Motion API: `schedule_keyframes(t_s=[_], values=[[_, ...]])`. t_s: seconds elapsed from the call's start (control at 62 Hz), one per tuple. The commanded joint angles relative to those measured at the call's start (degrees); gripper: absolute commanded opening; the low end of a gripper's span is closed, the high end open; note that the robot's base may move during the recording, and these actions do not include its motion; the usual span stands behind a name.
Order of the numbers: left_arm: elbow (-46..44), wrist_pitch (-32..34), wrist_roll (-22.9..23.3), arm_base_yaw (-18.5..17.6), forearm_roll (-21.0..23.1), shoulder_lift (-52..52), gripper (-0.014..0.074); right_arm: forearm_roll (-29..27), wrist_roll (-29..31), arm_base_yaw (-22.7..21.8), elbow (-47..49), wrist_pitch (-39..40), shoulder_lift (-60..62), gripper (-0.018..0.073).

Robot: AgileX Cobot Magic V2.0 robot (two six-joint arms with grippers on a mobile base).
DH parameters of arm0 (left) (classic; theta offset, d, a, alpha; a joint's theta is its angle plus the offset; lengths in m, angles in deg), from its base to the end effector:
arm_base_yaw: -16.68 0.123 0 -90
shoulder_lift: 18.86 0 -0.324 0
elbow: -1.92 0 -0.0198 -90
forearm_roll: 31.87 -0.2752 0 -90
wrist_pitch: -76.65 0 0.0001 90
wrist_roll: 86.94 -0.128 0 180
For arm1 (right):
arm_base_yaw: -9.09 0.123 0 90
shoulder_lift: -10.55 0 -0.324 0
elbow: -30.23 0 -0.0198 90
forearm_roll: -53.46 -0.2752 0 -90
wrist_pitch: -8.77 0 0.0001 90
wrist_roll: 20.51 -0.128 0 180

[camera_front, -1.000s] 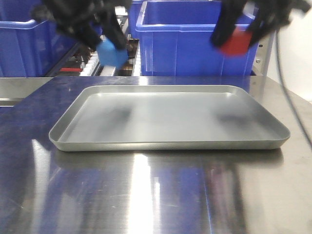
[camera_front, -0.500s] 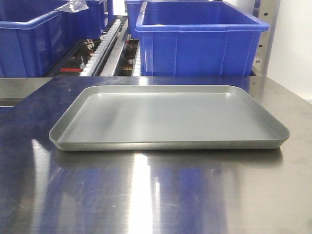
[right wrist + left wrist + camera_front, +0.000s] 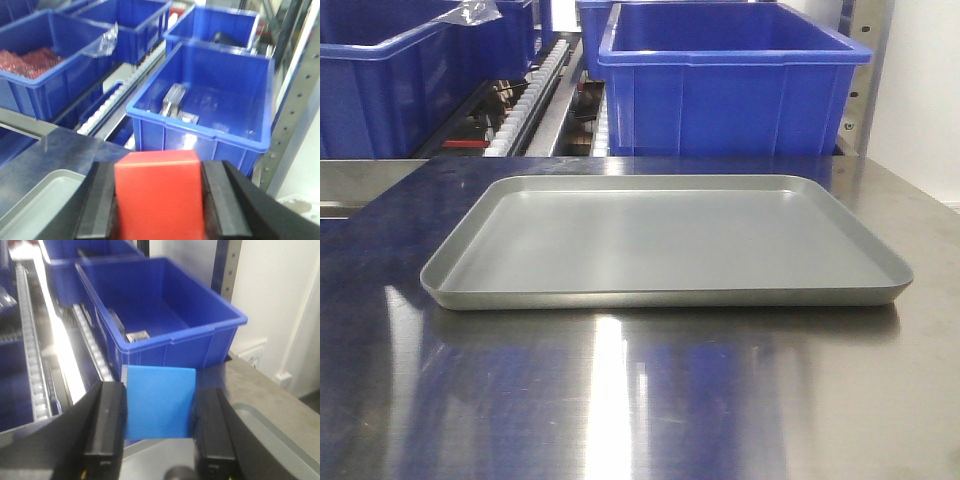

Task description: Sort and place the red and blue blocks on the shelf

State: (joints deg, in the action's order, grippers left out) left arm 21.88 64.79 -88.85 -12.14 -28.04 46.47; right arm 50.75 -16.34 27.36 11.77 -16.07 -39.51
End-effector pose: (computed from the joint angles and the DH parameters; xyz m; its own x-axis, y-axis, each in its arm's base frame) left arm 0.2308 -0.1290 0.4438 -0.1245 0.0319 -0.9917 0.4902 0.8710 -0.0335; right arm 0.1593 0.0553 0.4831 -0.0453 -0.0464 -0.9979 -0.3338 0.9422 -0.0286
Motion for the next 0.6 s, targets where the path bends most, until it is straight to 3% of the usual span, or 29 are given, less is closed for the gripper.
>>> schedule_keyframes(t_s=[0.0,0.258,0.581], values=[[1.6,7.5,0.1,1.5,-0.4,-5.0,0.0085,1.2,0.5,-0.1,-1.7,7.6,5.5,0.0052],[11.2,9.0,0.1,9.3,-0.4,-18.2,0.0085,4.2,0.5,-0.1,-12.2,7.3,19.3,0.0052],[24.2,7.7,0.1,9.7,-0.8,-33.2,0.0085,4.2,0.5,-0.1,-21.4,3.3,34.4,0.0052]])
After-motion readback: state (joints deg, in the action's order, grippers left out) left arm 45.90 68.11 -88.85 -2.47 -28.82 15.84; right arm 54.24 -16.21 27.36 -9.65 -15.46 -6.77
